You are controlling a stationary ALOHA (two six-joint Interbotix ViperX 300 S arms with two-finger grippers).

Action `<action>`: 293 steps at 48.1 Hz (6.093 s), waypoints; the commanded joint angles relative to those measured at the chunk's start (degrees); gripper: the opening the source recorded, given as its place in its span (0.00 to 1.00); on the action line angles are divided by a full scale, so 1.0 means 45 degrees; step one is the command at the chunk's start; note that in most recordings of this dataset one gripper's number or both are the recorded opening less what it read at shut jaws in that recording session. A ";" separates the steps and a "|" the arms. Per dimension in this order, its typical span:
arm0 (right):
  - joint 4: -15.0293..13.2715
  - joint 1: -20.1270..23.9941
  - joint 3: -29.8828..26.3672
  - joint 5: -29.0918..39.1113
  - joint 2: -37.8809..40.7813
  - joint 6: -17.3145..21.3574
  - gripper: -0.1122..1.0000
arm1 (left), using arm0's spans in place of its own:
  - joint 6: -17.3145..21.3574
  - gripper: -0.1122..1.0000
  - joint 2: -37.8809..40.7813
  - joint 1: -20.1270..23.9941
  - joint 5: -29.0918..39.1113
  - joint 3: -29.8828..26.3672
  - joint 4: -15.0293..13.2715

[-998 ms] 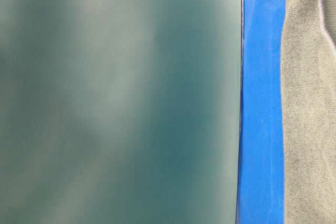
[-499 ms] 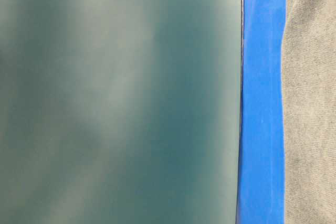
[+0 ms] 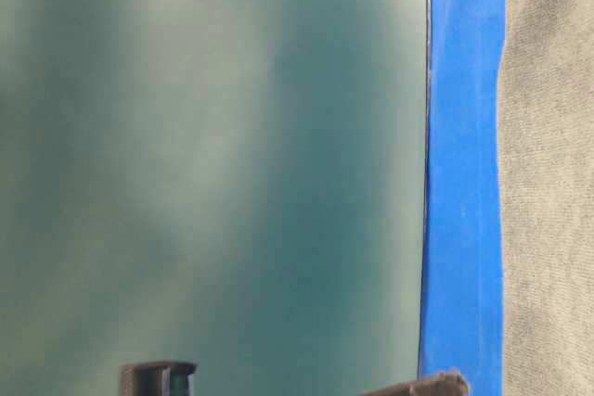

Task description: Fold a large towel.

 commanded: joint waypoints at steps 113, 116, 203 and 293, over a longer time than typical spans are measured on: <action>-0.1055 -0.2598 -0.3477 -0.0469 -0.1270 0.0410 0.14 | 0.0664 0.14 -0.3730 -0.0801 0.4629 -0.2461 -0.0137; -0.1348 -0.3320 -0.3574 -0.0918 -0.0957 0.0410 0.14 | 0.0547 0.14 -0.3535 -0.1563 0.3828 -0.2559 -0.0137; -0.1523 -0.6172 -0.5371 -0.5059 0.4785 -0.1152 0.14 | 0.1035 0.14 0.8223 -0.5234 -0.5566 -1.1660 -0.0430; -0.2188 -0.2559 -0.7402 -0.5723 0.6270 -0.3203 0.71 | -0.2285 0.83 -0.1777 -0.5664 -0.1953 -0.1426 -0.0410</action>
